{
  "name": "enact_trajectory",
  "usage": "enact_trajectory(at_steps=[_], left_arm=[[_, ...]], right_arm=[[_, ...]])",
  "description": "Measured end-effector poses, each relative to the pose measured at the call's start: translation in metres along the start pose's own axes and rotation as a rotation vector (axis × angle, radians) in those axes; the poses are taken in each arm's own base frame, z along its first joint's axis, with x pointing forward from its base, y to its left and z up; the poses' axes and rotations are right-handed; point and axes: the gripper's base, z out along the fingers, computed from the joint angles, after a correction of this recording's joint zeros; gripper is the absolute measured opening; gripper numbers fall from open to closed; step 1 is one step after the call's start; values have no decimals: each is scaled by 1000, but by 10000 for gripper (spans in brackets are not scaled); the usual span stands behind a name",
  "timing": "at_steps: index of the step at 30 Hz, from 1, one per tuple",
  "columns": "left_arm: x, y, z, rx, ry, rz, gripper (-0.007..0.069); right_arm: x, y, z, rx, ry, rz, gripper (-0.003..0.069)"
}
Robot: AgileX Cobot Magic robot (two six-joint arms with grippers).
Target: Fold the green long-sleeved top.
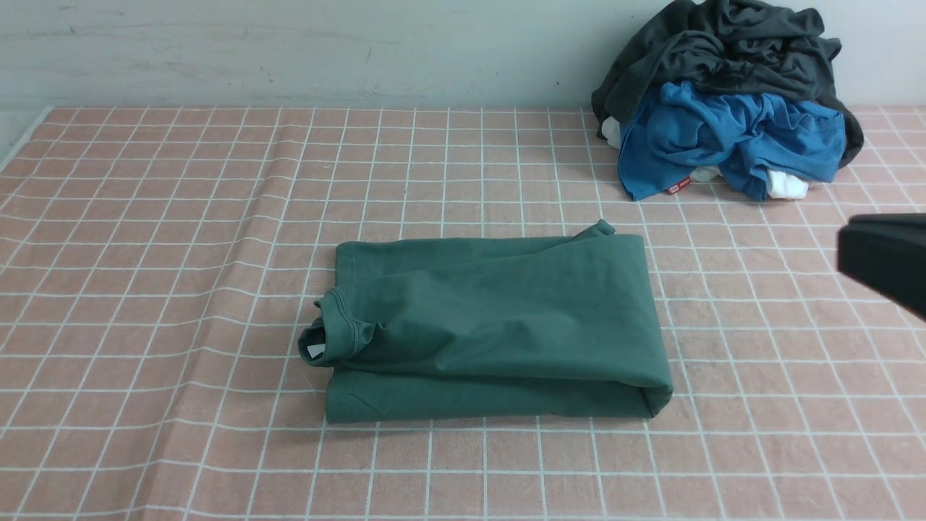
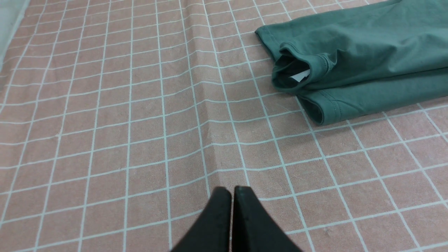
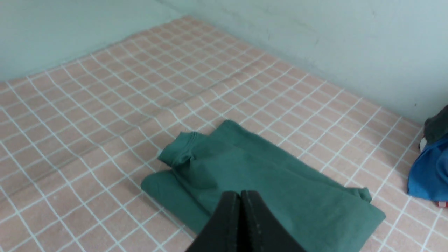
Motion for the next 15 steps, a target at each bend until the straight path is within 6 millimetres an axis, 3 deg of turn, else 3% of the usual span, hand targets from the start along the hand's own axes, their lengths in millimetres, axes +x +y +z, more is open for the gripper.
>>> enact_trajectory(at_steps=[8, 15], left_arm=[[0, 0, 0, 0, 0, 0, -3], [0, 0, 0, 0, 0, 0, -3]], right_arm=[[27, 2, -64, 10, -250, 3, -13], [34, 3, -102, 15, -392, 0, -13]])
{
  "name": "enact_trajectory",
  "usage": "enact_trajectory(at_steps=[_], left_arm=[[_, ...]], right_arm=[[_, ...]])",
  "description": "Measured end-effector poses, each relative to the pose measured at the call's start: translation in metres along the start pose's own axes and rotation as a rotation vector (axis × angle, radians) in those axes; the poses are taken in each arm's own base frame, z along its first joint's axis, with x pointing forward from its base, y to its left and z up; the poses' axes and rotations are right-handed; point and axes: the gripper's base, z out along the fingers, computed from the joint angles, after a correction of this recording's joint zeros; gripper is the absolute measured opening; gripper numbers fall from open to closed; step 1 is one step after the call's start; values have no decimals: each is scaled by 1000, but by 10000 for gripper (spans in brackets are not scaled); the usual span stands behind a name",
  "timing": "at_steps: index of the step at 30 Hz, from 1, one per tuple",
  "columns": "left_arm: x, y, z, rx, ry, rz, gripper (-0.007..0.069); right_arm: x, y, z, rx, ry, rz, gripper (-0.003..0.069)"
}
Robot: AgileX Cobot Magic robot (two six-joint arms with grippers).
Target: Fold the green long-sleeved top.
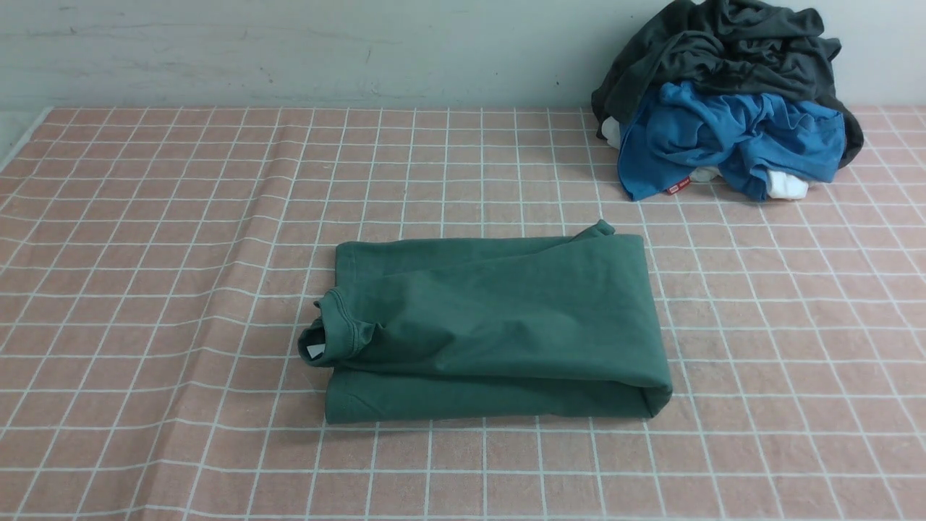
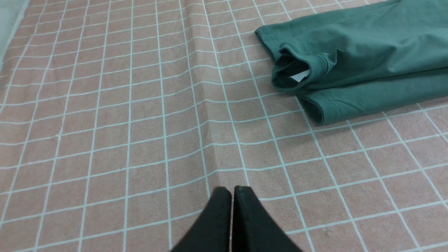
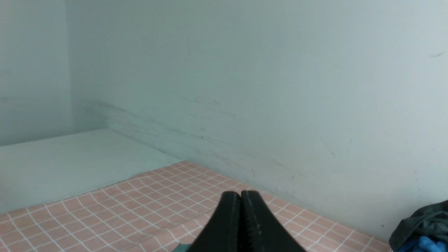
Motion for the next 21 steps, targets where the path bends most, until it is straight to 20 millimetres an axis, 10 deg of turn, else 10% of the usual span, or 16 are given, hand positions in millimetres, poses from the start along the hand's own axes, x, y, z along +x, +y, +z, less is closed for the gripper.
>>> enact_trajectory(at_steps=[14, 21], left_arm=[[0, 0, 0, 2, 0, -1, -3], [0, 0, 0, 2, 0, -1, -3]], right_arm=[[82, -1, 2, 45, -45, -112, -14], [126, -8, 6, 216, 149, 123, -14]])
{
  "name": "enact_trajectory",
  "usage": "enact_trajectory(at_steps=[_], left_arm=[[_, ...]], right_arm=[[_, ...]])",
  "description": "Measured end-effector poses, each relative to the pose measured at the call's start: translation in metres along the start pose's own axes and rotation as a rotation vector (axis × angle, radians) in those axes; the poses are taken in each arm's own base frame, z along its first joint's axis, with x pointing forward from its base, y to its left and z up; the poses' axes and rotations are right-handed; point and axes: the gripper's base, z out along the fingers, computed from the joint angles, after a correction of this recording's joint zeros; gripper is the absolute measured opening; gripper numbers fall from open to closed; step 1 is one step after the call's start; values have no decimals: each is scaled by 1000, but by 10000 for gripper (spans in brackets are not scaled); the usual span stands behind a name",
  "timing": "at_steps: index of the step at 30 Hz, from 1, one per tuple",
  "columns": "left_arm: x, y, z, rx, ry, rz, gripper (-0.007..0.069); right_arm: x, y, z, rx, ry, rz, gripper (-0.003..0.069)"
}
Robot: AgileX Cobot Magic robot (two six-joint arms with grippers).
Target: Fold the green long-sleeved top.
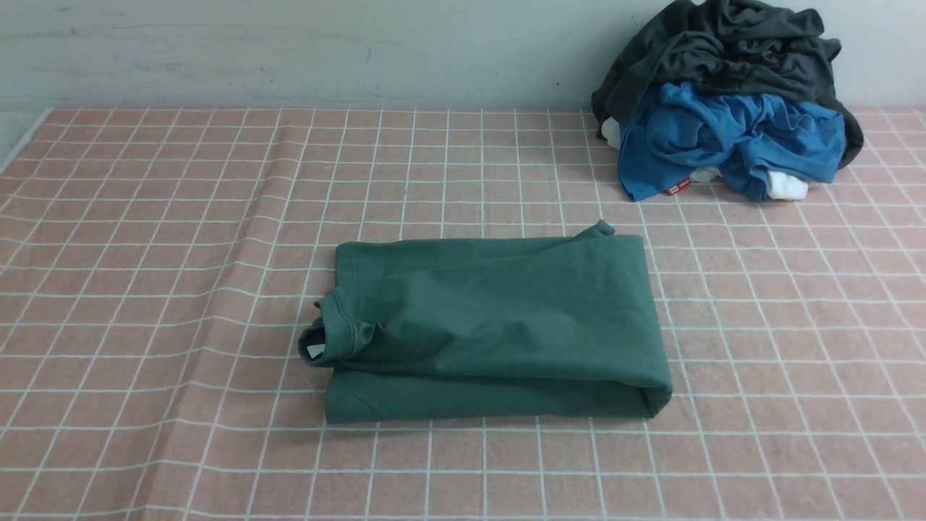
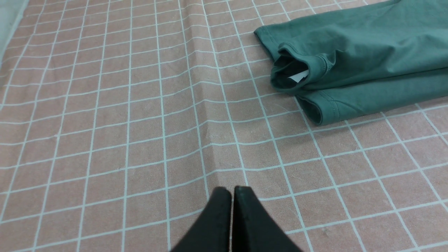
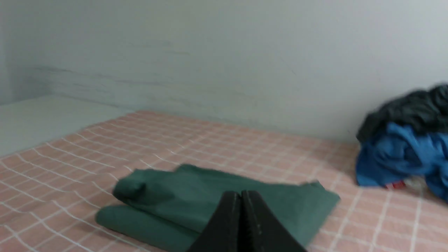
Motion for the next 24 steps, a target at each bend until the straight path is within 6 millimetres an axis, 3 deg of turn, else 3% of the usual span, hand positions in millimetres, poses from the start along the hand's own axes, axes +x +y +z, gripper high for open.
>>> enact_trajectory(at_steps=[9, 17, 24], left_arm=[[0, 0, 0, 0, 0, 0, -3], [0, 0, 0, 0, 0, 0, -3], [0, 0, 0, 0, 0, 0, -3]], right_arm=[[62, -27, 9, 419, 72, 103, -14], [69, -37, 4, 613, 110, 40, -14], [69, -37, 4, 599, 123, 9, -14]])
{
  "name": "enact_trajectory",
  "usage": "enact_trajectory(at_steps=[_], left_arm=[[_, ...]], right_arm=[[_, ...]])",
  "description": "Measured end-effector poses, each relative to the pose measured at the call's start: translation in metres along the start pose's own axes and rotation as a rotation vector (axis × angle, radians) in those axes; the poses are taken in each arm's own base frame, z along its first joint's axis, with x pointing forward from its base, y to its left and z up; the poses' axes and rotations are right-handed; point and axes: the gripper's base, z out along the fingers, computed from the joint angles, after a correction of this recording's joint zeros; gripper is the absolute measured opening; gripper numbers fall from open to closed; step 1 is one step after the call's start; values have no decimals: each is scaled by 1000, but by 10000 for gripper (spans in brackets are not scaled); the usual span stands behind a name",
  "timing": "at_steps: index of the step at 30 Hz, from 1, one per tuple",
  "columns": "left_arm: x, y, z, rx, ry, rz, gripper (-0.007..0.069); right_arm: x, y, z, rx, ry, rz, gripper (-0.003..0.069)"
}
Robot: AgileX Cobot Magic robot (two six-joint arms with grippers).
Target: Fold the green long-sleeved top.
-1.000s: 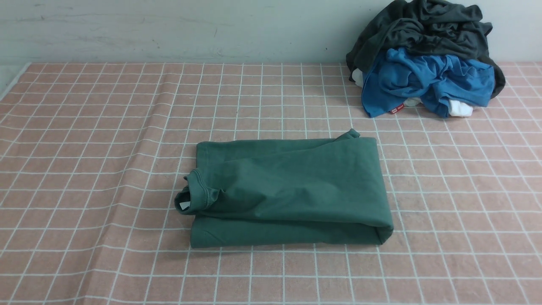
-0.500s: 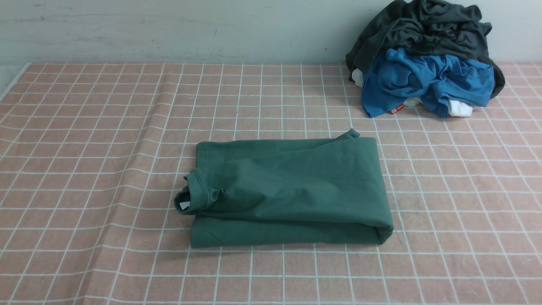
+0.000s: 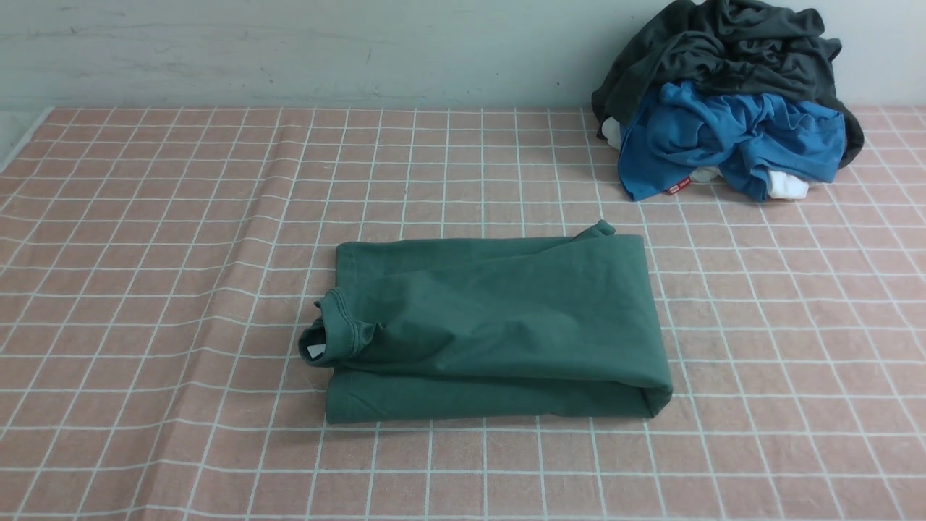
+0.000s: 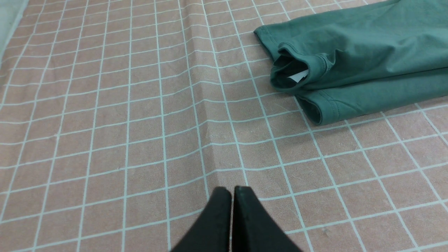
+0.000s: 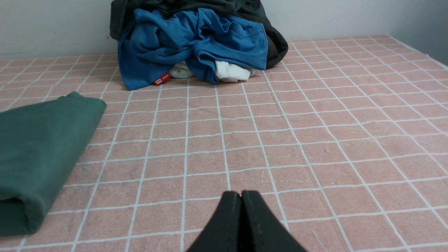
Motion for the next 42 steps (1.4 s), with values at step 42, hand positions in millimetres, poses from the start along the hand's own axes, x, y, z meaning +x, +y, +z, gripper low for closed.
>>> enact_trajectory(at_steps=[42], left_arm=[[15, 4, 38, -93, -331, 46, -3]], right_arm=[[0, 0, 0, -8, 3, 3, -14]])
